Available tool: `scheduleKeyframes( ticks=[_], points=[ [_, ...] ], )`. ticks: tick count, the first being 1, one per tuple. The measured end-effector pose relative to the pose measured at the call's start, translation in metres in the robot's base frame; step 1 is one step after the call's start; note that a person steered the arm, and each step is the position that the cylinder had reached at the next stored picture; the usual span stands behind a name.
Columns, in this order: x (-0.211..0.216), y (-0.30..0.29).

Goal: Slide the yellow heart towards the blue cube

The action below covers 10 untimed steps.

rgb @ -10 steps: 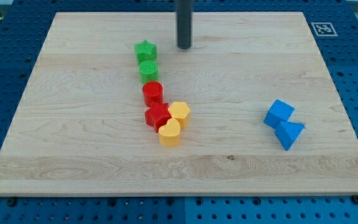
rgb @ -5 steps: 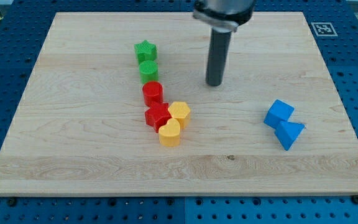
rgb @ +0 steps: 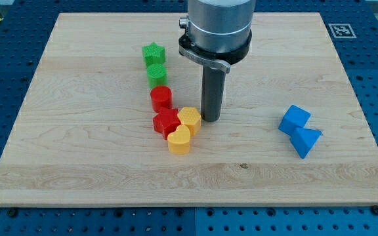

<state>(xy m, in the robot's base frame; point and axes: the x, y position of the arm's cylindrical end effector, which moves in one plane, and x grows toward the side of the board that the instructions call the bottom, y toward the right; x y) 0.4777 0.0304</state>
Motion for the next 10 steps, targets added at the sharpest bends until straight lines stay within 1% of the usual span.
scheduleKeyframes(
  ticks=[1, 2, 3, 4, 5, 6, 7, 8, 9, 10],
  points=[
    [-0.003, -0.007],
    [-0.002, 0.011],
    [0.018, 0.041],
    [0.062, 0.050],
    [0.099, 0.045],
    [0.110, 0.007],
    [0.110, -0.053],
    [0.104, -0.074],
    [0.087, -0.074],
    [0.091, -0.080]
  ],
)
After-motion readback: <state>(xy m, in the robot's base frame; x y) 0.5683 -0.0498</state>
